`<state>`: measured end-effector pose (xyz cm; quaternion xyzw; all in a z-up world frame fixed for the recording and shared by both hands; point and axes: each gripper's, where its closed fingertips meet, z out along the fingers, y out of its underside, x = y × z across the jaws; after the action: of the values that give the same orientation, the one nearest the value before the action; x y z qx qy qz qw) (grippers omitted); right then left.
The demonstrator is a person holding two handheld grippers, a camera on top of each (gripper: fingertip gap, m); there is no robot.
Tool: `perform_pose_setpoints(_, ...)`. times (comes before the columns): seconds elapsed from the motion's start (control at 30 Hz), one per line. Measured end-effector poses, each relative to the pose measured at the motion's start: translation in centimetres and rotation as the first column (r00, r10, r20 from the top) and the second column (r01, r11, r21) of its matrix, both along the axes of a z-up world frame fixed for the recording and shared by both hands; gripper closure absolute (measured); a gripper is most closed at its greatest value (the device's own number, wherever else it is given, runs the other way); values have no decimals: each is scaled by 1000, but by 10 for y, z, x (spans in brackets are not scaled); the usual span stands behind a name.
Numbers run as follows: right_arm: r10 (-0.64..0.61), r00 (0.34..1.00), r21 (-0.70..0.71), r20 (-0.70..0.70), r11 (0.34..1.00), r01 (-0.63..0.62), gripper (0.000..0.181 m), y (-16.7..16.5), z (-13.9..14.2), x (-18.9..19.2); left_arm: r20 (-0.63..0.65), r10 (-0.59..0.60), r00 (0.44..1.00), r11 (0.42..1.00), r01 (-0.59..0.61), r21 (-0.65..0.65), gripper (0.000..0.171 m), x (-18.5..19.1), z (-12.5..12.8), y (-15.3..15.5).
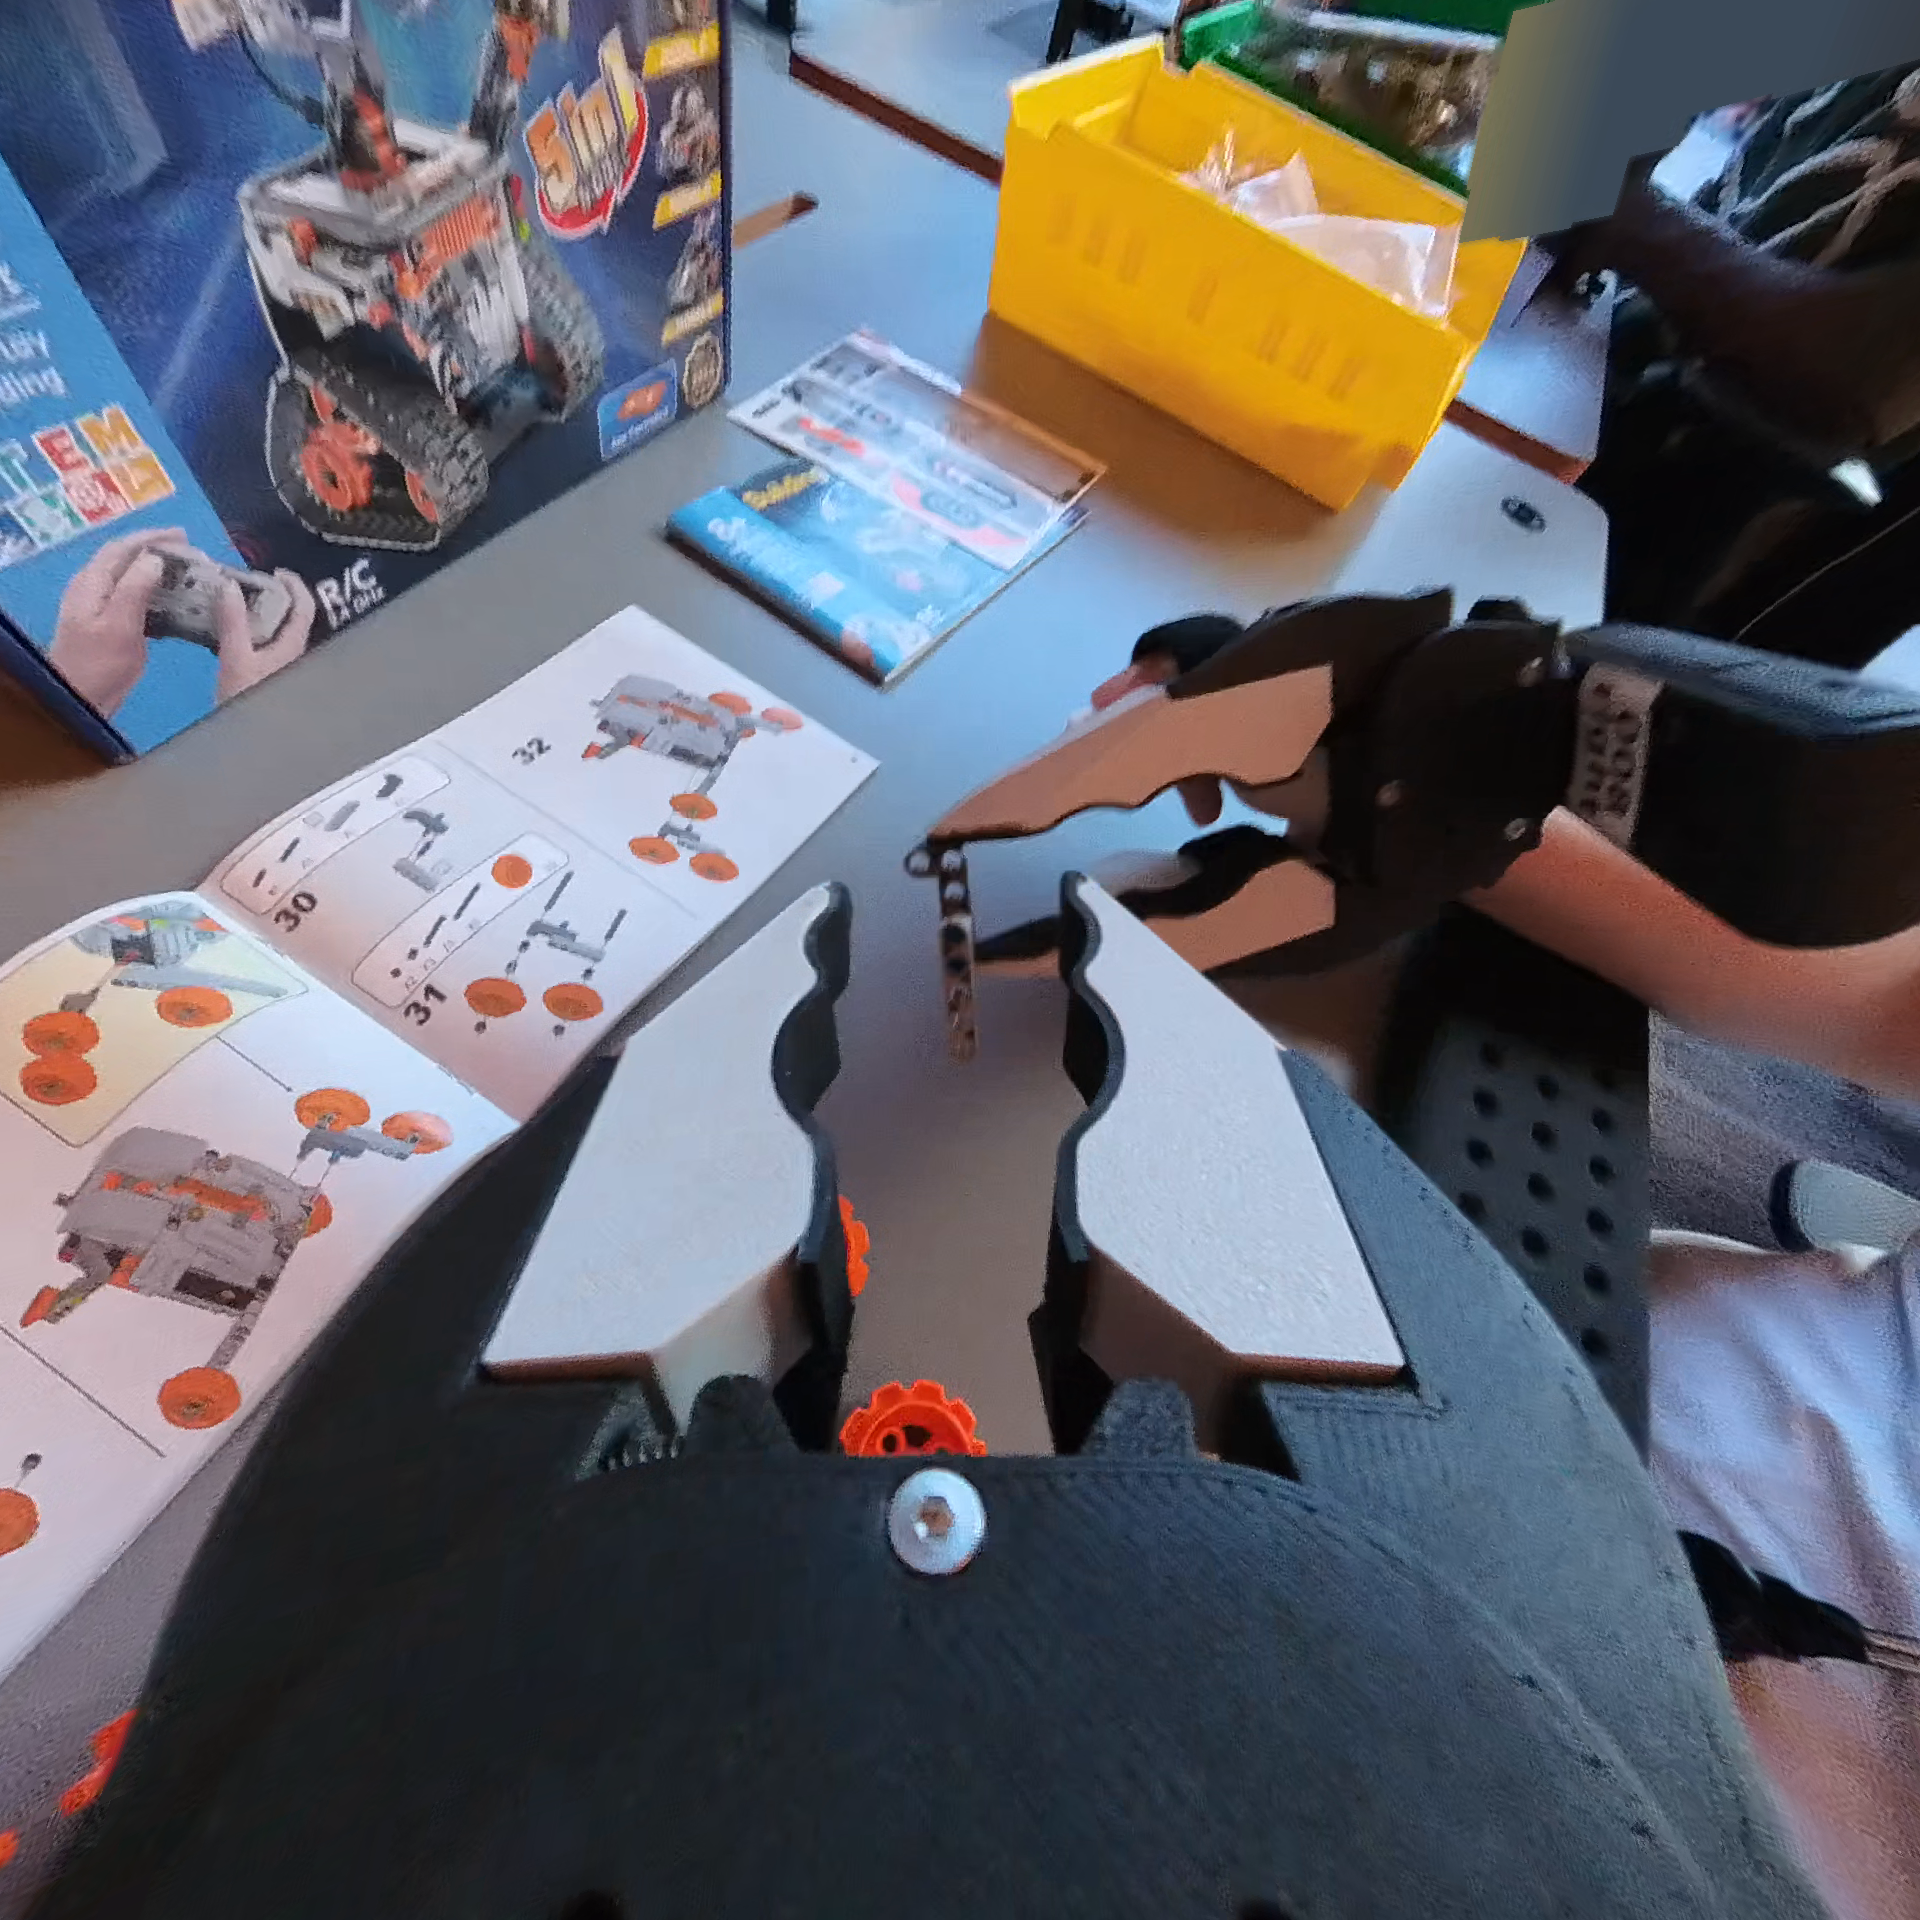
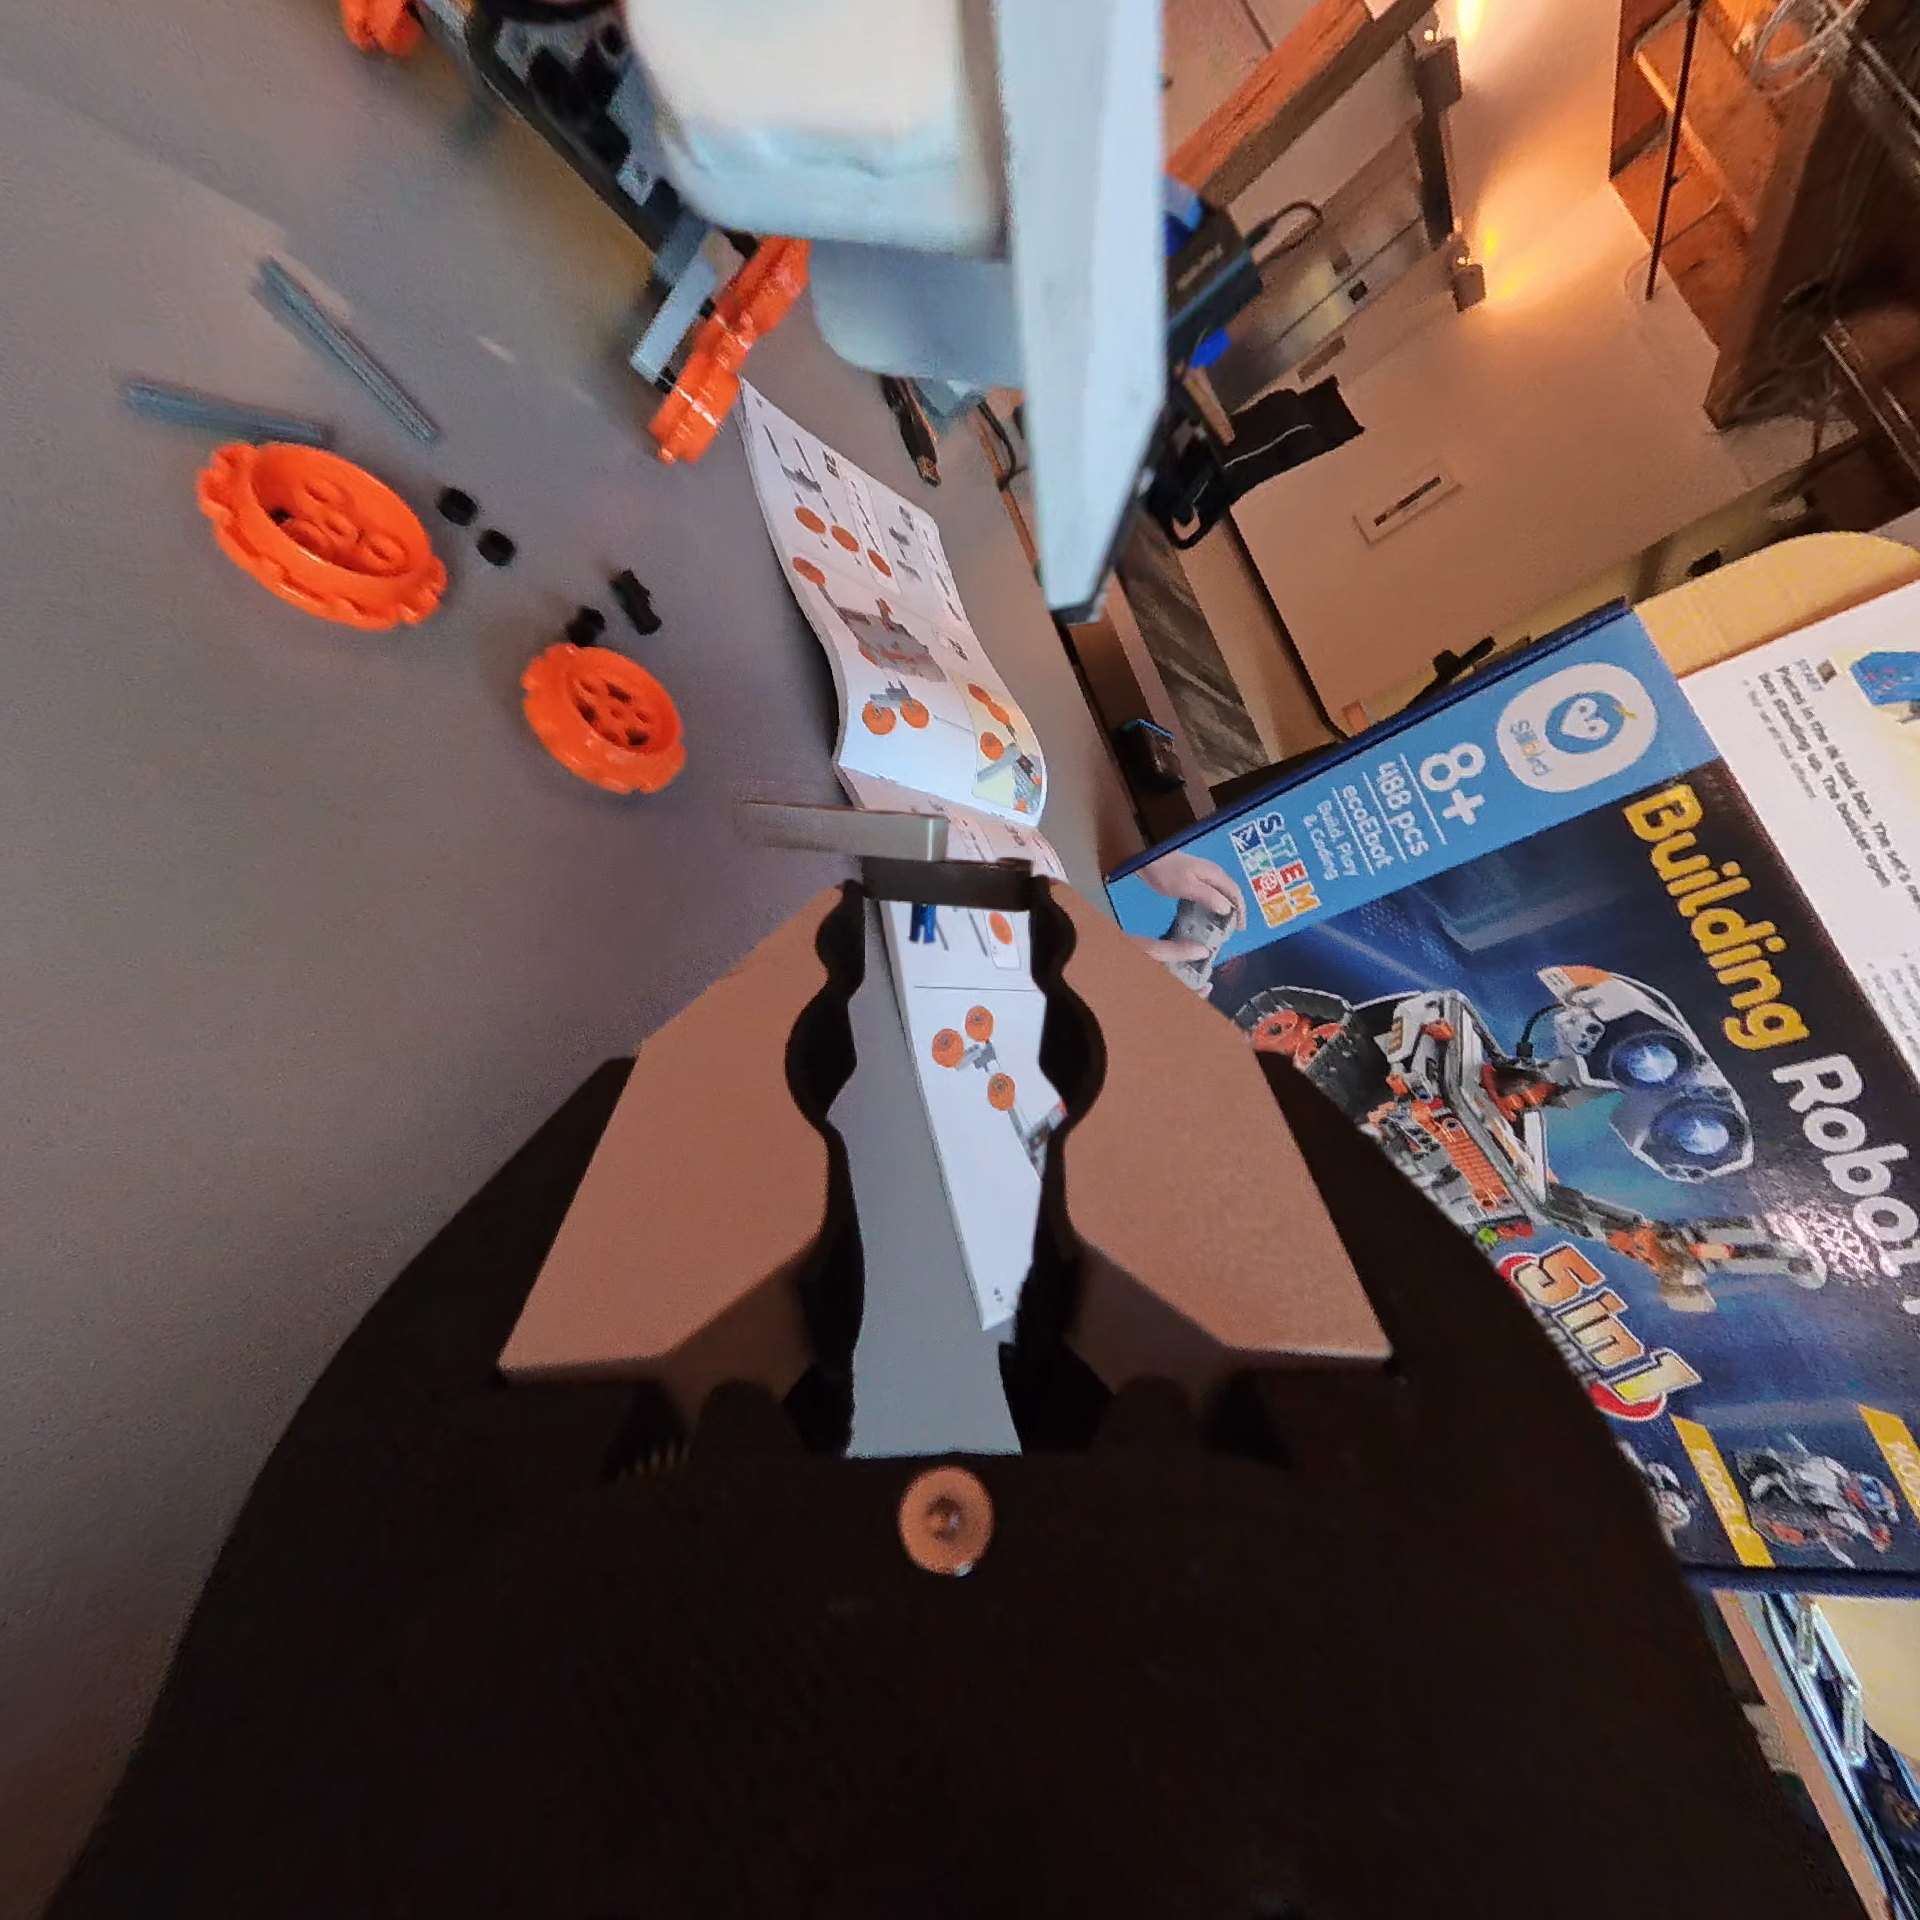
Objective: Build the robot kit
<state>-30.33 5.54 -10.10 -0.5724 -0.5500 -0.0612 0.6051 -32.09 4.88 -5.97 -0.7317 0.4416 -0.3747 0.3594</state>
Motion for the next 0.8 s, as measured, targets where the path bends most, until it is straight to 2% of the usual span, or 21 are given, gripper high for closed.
perform_pose_setpoints(0.17, -13, 1000, -28, 13, 1000, 14, 150, 1, -5, 0, 87, -10, 996, 994, 20, -111, 132, -3, -22, -14)
perform_pose_setpoints(0.3, 12, 1000, -52, 16, 999, -11, 150, -5, -7, -9, 23, 11, 1000, 993, -8, -120, 132, -6, -40, -15)
perform_pose_setpoints(0.47, 16, 1000, -108, -16, 994, -18, 150, -4, -12, -11, 59, -19, 998, 980, 30, -194, 136, -2, -48, -15)
perform_pose_setpoints(0.57, 40, 998, -158, -57, 986, -48, 150, -5, -13, -16, 9, -42, 999, 979, 43, -198, 139, -1, -61, -14)
perform_pose_setpoints(0.63, 50, 995, -174, -81, 983, -64, 150, -5, -12, -18, -29, -53, 998, 983, 47, -177, 146, -3, -66, -11)
perform_pose_setpoints(0.73, 54, 993, -216, -102, 973, -75, 150, -4, -17, -19, -15, -93, 996, 974, 88, -207, 166, -2, -69, -18)
perform_pose_setpoints(0.8, 63, 993, -226, -103, 970, -85, 150, -4, -18, -19, -18, -87, 996, 970, 80, -231, 166, -2, -71, -17)
